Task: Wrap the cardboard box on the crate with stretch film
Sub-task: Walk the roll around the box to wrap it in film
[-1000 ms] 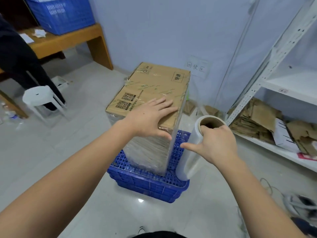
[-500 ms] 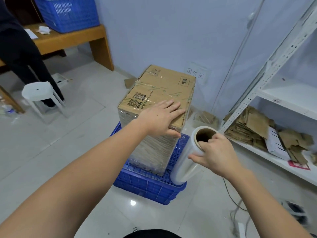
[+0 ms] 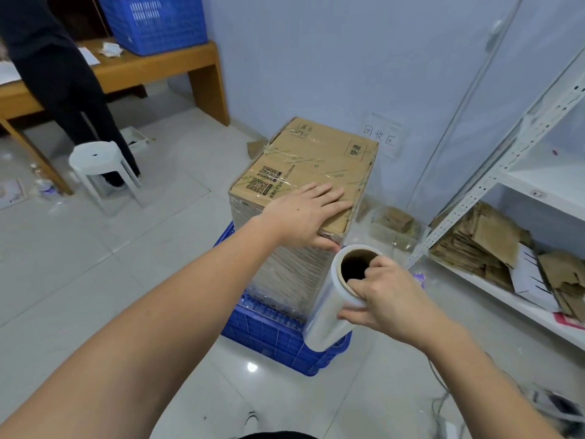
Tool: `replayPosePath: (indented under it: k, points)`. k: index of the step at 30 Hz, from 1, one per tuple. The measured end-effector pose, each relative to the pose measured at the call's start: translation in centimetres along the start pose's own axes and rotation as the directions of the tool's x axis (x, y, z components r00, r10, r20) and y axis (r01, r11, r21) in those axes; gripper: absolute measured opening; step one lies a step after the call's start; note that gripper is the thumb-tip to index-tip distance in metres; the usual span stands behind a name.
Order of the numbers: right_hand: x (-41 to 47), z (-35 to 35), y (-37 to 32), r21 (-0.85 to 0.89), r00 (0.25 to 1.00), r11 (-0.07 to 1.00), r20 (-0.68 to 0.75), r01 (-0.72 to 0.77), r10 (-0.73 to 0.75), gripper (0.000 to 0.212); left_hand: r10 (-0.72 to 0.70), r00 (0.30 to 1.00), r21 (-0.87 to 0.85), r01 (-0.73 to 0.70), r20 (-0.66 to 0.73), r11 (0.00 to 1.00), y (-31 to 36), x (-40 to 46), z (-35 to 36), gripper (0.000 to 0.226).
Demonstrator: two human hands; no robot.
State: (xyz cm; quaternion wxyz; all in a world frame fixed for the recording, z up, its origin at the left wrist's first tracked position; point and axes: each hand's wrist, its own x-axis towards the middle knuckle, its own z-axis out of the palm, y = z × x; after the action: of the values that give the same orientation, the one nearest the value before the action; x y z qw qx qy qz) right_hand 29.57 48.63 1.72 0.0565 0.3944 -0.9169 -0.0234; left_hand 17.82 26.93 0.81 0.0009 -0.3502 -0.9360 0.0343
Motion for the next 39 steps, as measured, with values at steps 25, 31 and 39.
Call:
replayPosePath:
  k: [25, 31, 39]
  points:
    - [3.4, -0.2, -6.7, -0.007, 0.638, 0.640, 0.071, -0.769, 0.767, 0.048, 0.229, 0.973, -0.237, -0.223, -0.002, 0.945, -3.6, 0.2, -1.0, 0.110]
    - [5.7, -0.1, -8.3, 0.041, 0.436, 0.434, 0.096, -0.900, 0.895, 0.033, 0.396, 0.918, -0.105, -0.392, 0.021, 0.914, -9.6, -0.3, -0.1, 0.109]
    - [7.3, 0.1, -9.2, -0.156, 0.311, 0.307, -0.004, -0.939, 0.950, 0.062, 0.398, 0.917, -0.043, -0.398, -0.013, 0.916, -9.5, -1.0, 1.1, 0.100]
